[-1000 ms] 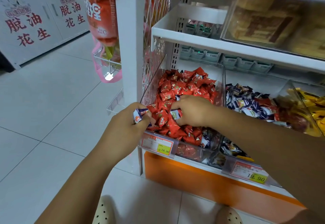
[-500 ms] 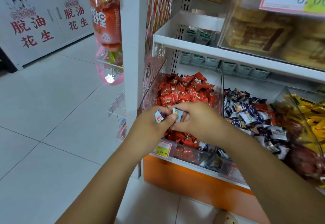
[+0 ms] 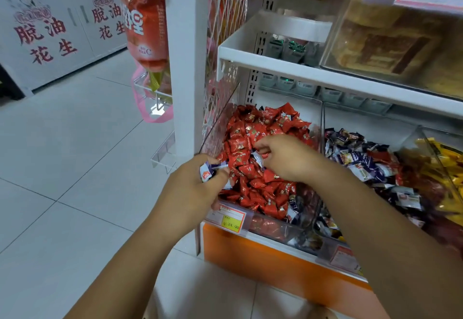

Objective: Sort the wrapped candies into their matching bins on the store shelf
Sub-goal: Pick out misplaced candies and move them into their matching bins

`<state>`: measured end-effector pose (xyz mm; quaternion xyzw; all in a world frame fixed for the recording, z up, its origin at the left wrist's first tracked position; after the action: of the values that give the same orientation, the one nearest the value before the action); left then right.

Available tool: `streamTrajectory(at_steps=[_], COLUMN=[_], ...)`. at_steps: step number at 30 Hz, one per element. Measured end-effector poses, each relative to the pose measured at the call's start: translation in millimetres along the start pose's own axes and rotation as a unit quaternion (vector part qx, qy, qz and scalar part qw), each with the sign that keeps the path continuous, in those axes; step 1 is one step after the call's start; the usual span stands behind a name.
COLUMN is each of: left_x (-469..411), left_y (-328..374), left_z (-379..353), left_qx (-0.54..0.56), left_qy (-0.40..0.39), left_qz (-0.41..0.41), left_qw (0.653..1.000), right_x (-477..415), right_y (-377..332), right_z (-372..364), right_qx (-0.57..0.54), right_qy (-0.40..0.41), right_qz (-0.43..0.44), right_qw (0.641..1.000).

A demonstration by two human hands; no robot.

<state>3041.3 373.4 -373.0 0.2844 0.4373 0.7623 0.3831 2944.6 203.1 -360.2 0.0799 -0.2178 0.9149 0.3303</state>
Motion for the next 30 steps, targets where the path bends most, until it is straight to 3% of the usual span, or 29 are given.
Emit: streamTrajectory(at_steps=[6,8,10,16,24,26,28,30], left_x=[-2.4,-3.5,-3.6,-4.5,-7.5,-8.9,-10.3,-12.7], left_y=[-0.2,0.0,2.0,5.3,11.4,9.7,8.5,7.5], left_z=[3.4,2.3,1.0,-8.2,-17.5,-18.7,-18.6,-17.5], left_qx=[0.025,0.047,0.067,0.09,0.133,0.131,0.127,0.115], left_qy=[-0.008,-0.012,-0.015,-0.031,-0.05,-0.053,-0.051,-0.05], left_qz=[-0.009,-0.001,0.002,-0.024,0.002,0.005,0.009,0.014], left_qw=[1.0,0.999,0.998,0.995,0.99,0.99,0.991,0.992], right_x=[-13.5,-10.1,-1.6,35.0,50.1,51.1,50.0,45.6], right_y=[-6.3,-4.6,-1.7,-8.8,-1.2,6.0,13.1,11.4], right_z=[-13.2,-11.6,-4.4,13.5,11.0,19.7,32.4,36.5], right_qx=[0.03,-0.006,-0.111,-0.403,-0.517,-0.452,-0.234,-0.026], right_qy=[0.006,0.006,0.006,-0.065,-0.071,-0.074,-0.091,-0.171], right_qz=[-0.028,-0.023,-0.013,0.077,0.049,0.045,0.058,0.061], right_qw=[0.999,1.0,0.994,0.91,0.852,0.888,0.966,0.983])
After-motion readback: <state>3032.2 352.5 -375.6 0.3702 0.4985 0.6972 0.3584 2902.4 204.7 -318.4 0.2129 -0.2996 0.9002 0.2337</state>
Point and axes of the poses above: each hand's wrist, its own x-axis away from the middle knuckle, its own z-axis out of the back of the hand, y = z × x, the point moved 1 cm from there along -x, towards the middle knuckle, and after that the axes turned 5 degrees about -y, right-handed, at the moved point
